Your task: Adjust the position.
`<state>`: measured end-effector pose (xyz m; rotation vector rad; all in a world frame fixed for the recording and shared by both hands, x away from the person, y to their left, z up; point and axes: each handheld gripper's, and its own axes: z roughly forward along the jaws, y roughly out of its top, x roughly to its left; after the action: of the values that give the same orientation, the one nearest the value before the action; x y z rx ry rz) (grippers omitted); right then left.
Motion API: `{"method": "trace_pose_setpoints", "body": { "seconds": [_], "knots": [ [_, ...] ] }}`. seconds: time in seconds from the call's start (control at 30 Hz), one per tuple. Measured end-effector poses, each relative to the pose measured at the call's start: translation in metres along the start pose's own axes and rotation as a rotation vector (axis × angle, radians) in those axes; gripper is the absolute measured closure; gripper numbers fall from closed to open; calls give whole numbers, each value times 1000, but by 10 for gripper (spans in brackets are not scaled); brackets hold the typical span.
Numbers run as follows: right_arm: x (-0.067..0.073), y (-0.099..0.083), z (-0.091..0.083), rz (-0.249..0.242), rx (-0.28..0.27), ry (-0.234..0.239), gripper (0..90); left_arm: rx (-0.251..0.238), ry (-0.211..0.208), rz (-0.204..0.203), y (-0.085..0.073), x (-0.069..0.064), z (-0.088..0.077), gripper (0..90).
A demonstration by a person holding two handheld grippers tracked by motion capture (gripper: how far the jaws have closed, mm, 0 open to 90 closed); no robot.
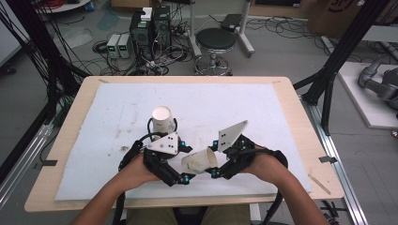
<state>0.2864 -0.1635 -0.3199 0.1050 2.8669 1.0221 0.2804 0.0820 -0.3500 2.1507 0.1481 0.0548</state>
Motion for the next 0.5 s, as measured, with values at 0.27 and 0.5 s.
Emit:
{"method": "trace_pose_setpoints", "body": {
  "seconds": [0.27,0.5],
  "knots": [
    [1,13,4,-31,80,-6,338,37,-1,5,1,2,6,188],
    [2,21,6,-61,135,-2,338,63,-11,-7,1,3,10,234]
  ]
}}
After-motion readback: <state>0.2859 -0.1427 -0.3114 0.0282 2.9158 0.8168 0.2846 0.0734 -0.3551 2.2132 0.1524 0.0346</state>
